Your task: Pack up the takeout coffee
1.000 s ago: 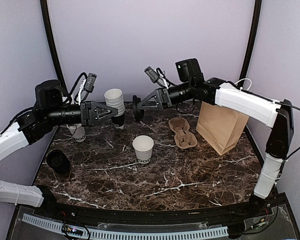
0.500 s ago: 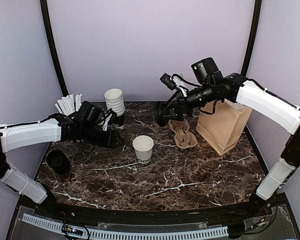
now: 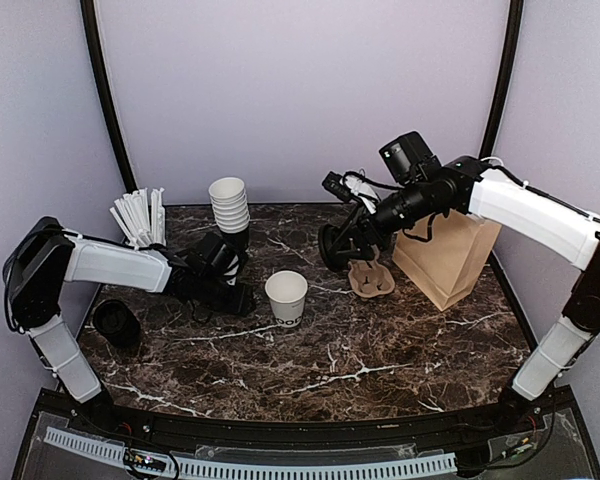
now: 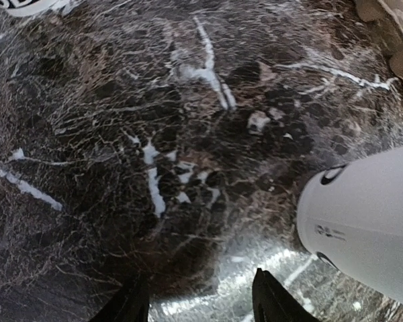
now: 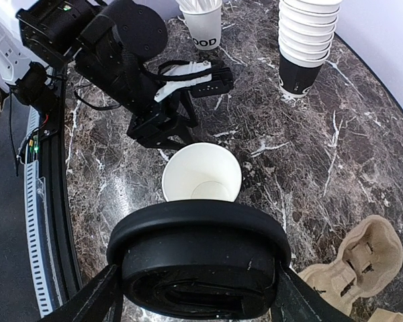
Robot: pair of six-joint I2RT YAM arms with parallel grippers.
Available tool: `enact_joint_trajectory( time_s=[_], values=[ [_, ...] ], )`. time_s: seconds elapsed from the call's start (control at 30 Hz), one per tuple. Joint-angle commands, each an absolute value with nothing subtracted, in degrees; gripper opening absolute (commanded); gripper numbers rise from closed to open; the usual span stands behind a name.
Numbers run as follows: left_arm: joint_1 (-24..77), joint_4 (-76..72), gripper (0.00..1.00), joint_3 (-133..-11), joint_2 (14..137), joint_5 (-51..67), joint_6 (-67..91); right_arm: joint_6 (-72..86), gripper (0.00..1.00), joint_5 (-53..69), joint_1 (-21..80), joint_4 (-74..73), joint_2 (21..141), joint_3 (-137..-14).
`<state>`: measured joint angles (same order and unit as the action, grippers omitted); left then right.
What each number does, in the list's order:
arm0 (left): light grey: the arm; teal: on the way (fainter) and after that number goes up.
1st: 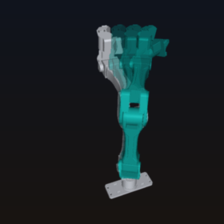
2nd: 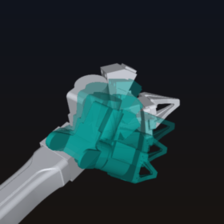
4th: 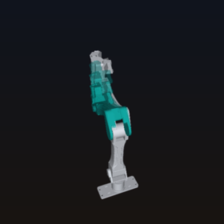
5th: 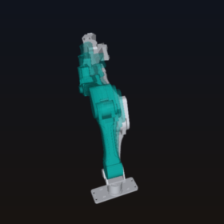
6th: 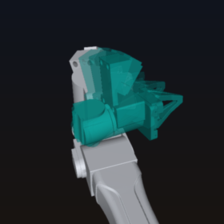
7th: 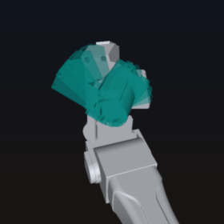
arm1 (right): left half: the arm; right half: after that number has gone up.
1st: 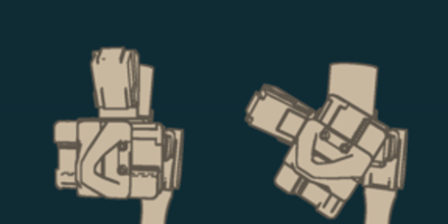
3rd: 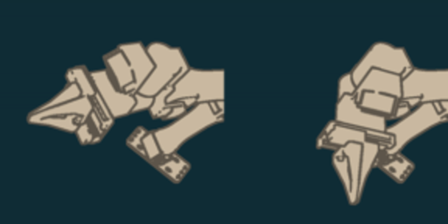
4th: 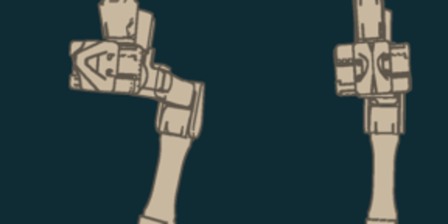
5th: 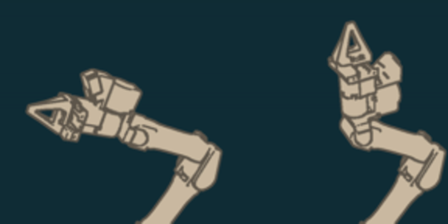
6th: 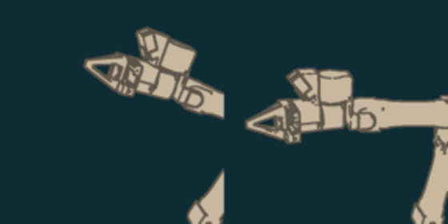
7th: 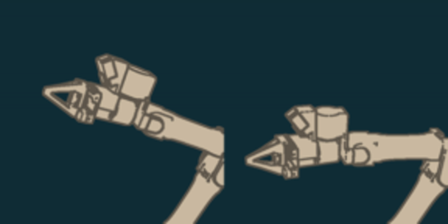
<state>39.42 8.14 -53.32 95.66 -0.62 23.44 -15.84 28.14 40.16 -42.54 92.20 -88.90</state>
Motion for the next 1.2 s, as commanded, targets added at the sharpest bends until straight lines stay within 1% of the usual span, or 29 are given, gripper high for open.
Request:
enact_joint_trajectory(
  time_s=[0.0,0.17,0.47,0.83,1.07,1.17],
  values=[
    [38.5,3.5,0.56,-55.1,98.9,-2.1,29.4,-15.8,0.74,27.9,39.9,-41.9,90.5,-88.1],
    [38.6,-2.1,0.53,-56.3,103.2,4.8,31.6,-16.3,0.74,27.0,39.9,-42.4,90.3,-88.2],
    [40.5,-7.2,0.52,-58.5,108.1,8.6,31.7,-19.8,0.75,21.8,39.8,-45.2,90.8,-91.0],
    [45.5,-8.0,0.52,-65.3,114.9,11.4,28.1,-20.7,0.75,23.2,39.8,-47.6,91.9,-91.0],
    [49.7,-7.5,0.52,-68.3,116.7,10.9,24.8,-23.3,0.75,23.0,40.4,-53.3,92.6,-92.5],
    [51.1,-9.1,0.52,-68.4,117.3,12.4,24.3,-24.9,0.75,21.8,41.1,-56.8,93.6,-93.4]
  ],
)
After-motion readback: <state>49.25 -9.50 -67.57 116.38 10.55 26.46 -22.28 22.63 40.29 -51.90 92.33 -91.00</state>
